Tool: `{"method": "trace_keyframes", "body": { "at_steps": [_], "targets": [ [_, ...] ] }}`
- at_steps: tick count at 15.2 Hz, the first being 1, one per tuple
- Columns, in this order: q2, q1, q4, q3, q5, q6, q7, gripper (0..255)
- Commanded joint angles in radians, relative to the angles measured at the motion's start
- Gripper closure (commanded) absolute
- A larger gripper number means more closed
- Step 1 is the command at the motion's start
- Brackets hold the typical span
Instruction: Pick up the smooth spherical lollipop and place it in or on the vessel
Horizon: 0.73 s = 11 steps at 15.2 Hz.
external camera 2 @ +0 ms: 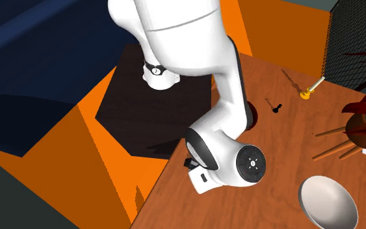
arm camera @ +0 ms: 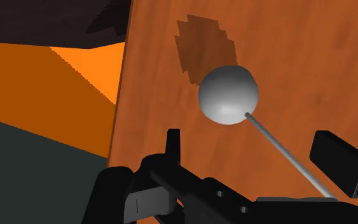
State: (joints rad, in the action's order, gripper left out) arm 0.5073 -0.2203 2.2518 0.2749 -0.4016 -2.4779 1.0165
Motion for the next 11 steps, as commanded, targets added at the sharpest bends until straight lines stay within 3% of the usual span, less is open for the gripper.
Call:
{"method": "trace_keyframes", "body": {
  "at_steps": [1, 11],
  "targets": [
    [0.026, -0.003, 0.007, -0.016, -0.019, -0.045, 0.015, 0],
    [0.116, -0.028, -0.004, -0.063, -0.072, -0.124, 0.052, 0]
  ]
}}
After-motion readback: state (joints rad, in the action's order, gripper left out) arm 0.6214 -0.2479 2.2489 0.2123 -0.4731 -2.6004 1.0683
